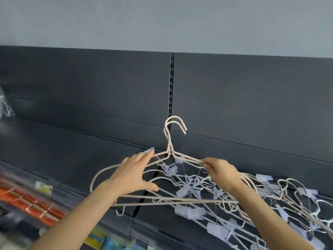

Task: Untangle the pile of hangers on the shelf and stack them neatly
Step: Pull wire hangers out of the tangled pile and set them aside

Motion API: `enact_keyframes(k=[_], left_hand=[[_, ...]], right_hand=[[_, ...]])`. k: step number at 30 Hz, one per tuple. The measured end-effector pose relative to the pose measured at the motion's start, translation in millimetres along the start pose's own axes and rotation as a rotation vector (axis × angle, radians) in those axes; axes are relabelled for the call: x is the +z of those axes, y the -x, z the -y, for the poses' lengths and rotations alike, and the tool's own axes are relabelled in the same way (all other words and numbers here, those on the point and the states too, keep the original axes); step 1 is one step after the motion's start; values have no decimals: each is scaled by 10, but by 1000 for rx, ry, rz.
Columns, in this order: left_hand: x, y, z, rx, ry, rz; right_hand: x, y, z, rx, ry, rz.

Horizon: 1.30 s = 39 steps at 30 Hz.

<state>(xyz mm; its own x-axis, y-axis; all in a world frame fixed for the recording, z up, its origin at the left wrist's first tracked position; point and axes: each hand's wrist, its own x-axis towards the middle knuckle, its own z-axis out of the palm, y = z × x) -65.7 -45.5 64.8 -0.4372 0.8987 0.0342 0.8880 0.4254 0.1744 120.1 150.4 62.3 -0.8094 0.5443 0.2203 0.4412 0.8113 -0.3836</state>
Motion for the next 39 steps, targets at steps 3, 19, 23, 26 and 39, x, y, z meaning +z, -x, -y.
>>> enact_keyframes(k=[3, 19, 23, 26, 39], left_hand=[[57, 141, 258, -33, -153, 38], [-164, 205, 2756, -95, -350, 59], [-211, 181, 3343, -110, -371, 81], [-171, 140, 3654, -135, -349, 114], [-66, -153, 4502, -481, -56, 281]], right_hand=[[49, -190, 149, -22, -26, 95], [1333, -1860, 1874, 9, -422, 426], [1699, -2198, 2288, 26, -424, 450], [1959, -2387, 2510, 19, -331, 406], [2578, -2421, 2575, 41, -107, 292]])
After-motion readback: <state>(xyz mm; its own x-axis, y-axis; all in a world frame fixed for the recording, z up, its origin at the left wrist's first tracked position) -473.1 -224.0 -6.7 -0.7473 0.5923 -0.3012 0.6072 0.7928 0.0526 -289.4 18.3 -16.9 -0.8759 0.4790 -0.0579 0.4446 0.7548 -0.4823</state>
